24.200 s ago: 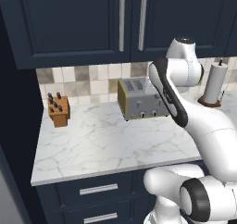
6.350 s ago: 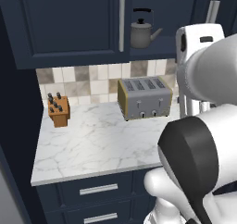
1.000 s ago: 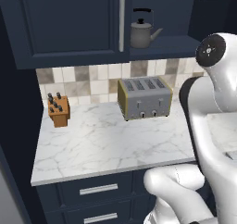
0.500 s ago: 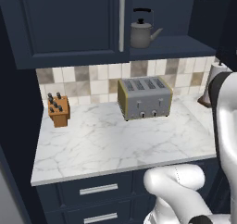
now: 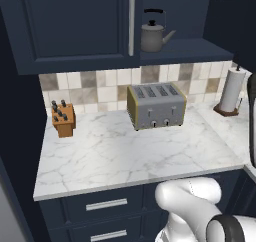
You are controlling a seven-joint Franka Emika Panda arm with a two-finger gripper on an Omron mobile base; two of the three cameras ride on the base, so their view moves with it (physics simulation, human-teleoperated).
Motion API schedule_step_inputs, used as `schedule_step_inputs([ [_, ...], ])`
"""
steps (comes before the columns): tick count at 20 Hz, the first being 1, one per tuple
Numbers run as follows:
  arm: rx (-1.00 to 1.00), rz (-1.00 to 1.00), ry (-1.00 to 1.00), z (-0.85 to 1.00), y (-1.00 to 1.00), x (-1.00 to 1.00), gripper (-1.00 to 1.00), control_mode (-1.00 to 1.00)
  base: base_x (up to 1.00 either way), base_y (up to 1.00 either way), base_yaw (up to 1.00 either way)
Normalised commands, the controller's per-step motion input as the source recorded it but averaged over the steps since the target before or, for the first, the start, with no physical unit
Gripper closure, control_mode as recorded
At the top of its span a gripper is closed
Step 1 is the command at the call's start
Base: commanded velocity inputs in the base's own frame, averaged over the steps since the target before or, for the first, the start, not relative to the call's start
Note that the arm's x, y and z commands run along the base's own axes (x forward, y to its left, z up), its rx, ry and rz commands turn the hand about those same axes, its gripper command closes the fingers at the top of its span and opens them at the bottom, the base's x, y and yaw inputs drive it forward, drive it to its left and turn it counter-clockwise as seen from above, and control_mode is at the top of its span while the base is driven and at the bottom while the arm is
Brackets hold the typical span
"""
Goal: Open the cabinet, pick the kettle from the cabinet, and place it in the sink.
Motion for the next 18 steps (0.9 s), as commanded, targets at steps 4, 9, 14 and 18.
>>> schedule_step_inputs([
  [4, 0.03, 0.00, 0.00, -0.04, -0.26, 0.07, -1.00, -1.00, 0.00, 0.00, 0.00],
  [9, 0.01, 0.00, 0.00, -0.01, -0.02, 0.00, -1.00, -1.00, 0.00, 0.00, 0.00],
  [14, 0.05, 0.00, -0.03, -0.02, 0.03, -0.19, -1.00, -1.00, 0.00, 0.00, 0.00],
  [18, 0.13, 0.00, -0.19, 0.00, 0.20, -0.54, -1.00, -1.00, 0.00, 0.00, 0.00],
])
